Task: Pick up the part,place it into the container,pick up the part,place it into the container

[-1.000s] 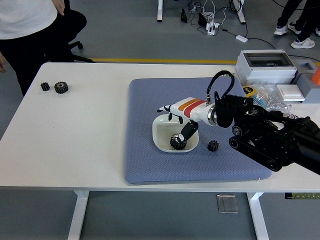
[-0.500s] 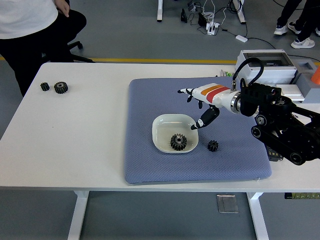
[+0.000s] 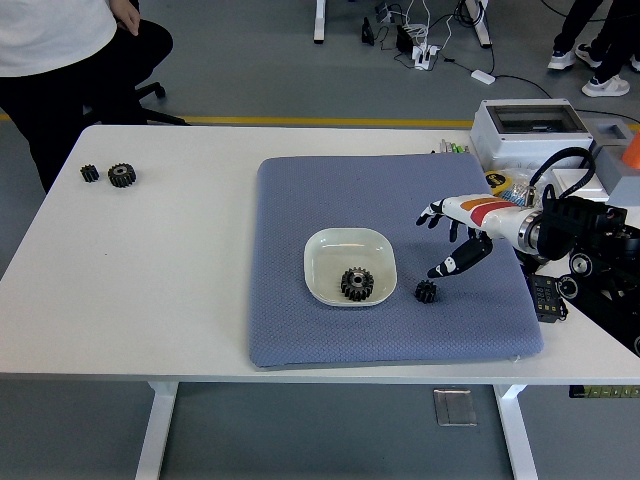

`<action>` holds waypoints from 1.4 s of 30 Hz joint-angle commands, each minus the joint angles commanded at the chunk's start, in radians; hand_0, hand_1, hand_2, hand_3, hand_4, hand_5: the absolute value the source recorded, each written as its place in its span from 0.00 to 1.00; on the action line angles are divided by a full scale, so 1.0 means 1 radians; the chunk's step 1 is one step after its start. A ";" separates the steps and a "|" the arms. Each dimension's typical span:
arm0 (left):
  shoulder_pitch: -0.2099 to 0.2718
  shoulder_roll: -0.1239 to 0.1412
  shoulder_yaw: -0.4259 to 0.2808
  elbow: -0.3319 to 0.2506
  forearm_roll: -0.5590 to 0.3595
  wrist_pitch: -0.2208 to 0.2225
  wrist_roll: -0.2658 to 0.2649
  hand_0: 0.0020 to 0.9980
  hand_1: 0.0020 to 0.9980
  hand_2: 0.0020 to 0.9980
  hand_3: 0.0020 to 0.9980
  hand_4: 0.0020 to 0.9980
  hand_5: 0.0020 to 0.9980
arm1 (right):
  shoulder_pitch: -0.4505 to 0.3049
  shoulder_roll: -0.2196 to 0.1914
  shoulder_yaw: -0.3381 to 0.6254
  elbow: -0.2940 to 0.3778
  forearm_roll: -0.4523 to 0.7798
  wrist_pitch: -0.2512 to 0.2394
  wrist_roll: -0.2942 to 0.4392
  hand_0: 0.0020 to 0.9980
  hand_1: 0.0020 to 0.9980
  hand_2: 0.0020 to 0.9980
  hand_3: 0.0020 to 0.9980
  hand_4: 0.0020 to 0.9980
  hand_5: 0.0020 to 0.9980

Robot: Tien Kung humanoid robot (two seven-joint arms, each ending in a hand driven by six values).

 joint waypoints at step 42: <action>-0.006 0.000 0.020 0.000 -0.008 0.003 0.006 0.78 0.80 0.81 0.59 0.70 0.65 | -0.047 0.043 -0.138 -0.067 -0.016 -0.151 0.055 0.33 0.48 0.55 0.52 0.85 0.23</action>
